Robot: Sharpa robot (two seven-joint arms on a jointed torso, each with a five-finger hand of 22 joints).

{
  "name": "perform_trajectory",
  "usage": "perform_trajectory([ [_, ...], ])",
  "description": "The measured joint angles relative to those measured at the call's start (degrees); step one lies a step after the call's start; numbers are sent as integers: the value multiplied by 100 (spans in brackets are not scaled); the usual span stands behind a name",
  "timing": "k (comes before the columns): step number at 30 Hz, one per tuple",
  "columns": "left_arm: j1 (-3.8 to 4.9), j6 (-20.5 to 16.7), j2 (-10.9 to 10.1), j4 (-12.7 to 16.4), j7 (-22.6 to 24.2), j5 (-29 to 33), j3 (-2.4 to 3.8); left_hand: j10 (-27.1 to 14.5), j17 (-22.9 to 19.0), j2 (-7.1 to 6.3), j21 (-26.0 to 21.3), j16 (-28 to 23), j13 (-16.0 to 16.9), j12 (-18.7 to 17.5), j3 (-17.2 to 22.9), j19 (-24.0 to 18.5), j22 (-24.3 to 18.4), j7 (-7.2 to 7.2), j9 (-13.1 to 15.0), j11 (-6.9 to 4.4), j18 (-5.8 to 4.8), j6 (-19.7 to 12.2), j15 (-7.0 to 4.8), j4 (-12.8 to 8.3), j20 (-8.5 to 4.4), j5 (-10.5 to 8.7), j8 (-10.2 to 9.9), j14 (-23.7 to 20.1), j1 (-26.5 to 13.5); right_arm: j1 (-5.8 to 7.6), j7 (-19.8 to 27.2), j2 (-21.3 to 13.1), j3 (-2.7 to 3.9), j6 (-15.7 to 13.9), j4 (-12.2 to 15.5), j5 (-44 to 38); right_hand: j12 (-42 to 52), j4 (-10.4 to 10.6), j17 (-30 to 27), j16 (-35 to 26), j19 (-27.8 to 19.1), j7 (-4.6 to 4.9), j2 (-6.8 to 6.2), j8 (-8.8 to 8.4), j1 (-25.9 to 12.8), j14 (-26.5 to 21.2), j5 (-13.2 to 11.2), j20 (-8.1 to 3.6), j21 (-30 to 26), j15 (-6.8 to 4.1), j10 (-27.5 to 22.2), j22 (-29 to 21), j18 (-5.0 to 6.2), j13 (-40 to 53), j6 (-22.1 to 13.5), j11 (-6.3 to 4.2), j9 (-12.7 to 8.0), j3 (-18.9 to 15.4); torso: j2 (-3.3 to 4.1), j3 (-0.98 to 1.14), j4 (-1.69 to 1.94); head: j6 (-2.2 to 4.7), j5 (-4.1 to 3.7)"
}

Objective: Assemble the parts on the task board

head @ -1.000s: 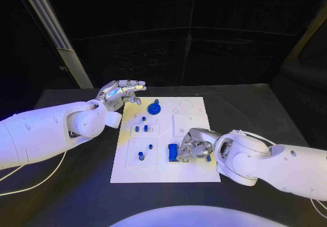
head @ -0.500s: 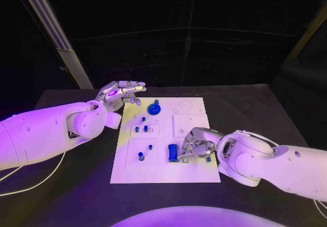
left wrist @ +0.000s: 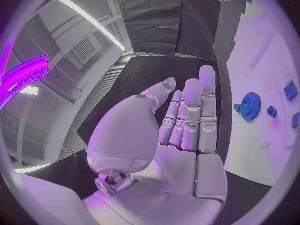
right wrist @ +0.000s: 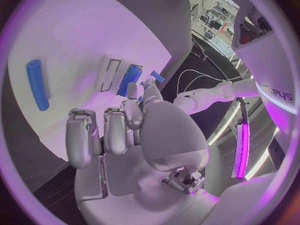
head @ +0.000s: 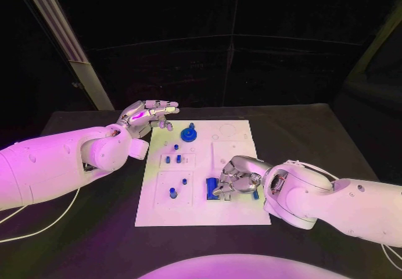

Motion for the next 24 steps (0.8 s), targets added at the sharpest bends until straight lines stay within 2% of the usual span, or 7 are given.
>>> perform_trajectory([
  [10,-1,2,-3,2,0,-5,-1,0,0,0,0,0,0,0,0,0,0,0,0,0,0,0,0,0,0,0,0,0,0,0,-219,114,0,275,-61,-169,48,-70,30,0,0,-34,39,23,83,0,-6,0,0,0,32,-1,0,36,48,-32,18,23,4,0,2,-31,16],
  [18,-1,9,0,2,0,-8,-2,0,1,0,0,0,0,0,0,0,1,0,0,0,0,0,0,0,0,0,0,0,0,0,-551,150,0,278,-117,-381,78,-101,60,0,0,-54,153,23,150,0,5,0,0,1,34,-1,0,76,68,-34,18,59,1,1,2,-37,19],
  [24,-1,17,1,-2,-2,-9,-2,0,1,0,0,0,0,0,0,0,1,0,0,0,1,0,0,0,0,0,0,0,0,2,-728,148,3,280,-113,-472,78,-120,60,21,-20,-54,165,23,165,0,14,-20,0,1,34,-2,0,76,68,-34,24,78,-3,3,-2,-43,14],
])
